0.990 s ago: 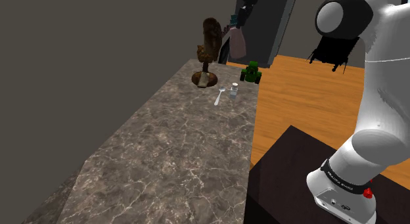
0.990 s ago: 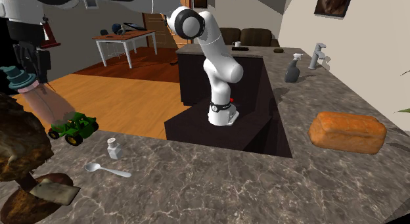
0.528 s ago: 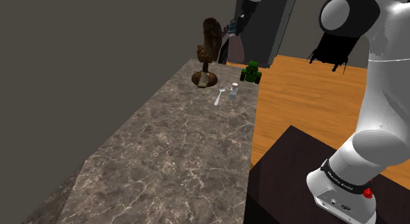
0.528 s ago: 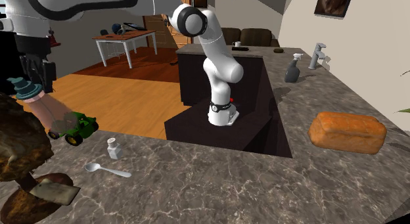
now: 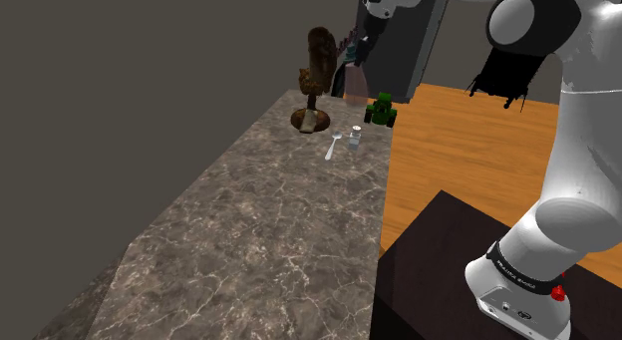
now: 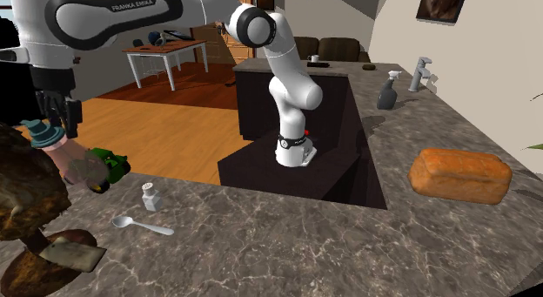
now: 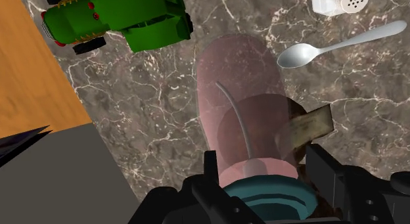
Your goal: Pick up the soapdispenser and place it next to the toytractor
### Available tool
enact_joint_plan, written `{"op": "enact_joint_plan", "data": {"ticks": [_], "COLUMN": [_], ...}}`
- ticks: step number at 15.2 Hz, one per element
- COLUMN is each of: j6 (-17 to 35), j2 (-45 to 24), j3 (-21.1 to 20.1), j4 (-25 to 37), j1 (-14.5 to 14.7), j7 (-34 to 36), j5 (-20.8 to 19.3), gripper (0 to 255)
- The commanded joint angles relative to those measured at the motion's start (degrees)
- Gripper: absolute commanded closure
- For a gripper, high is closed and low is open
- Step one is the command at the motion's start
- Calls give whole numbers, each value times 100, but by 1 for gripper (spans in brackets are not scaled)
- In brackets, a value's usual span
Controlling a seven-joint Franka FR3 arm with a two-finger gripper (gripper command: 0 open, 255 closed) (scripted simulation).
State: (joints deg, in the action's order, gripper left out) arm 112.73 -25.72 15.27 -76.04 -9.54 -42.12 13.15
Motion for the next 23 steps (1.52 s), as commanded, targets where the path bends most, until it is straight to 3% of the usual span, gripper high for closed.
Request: {"op": "enact_joint_plan", "data": {"ticks": [1, 20, 23], "j6": [150, 1478, 1478], "j2": [-16, -298, -298], "j3": [-3, -97, -97], "j4": [-131, -1199, -1199], "j1": [-6, 18, 18], "j7": [-39, -281, -281], "j5": [19, 212, 212], "gripper": [255, 255, 255]}}
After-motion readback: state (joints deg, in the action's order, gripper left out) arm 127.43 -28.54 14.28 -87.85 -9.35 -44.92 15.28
